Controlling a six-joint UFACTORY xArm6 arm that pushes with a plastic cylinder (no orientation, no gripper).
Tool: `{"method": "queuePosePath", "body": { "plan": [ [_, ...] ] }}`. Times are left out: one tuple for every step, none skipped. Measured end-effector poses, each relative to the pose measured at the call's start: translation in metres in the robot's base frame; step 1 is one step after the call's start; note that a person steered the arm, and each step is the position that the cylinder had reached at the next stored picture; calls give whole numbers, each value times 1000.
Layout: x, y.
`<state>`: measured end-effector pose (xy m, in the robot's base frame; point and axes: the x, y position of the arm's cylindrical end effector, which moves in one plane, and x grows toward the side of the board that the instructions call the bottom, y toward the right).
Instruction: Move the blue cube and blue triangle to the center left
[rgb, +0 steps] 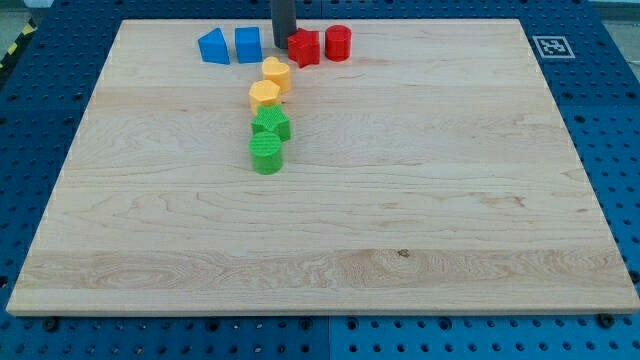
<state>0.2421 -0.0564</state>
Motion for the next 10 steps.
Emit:
{"method": "queuePosePath", "body": {
  "plan": [
    [4, -40],
    [4, -84],
    [-18, -89],
    [-42, -89],
    [-47, -87],
    [-40, -86],
    [-5, -86],
    [-1, -86],
    [-1, -89],
    [1, -102]
  ]
}}
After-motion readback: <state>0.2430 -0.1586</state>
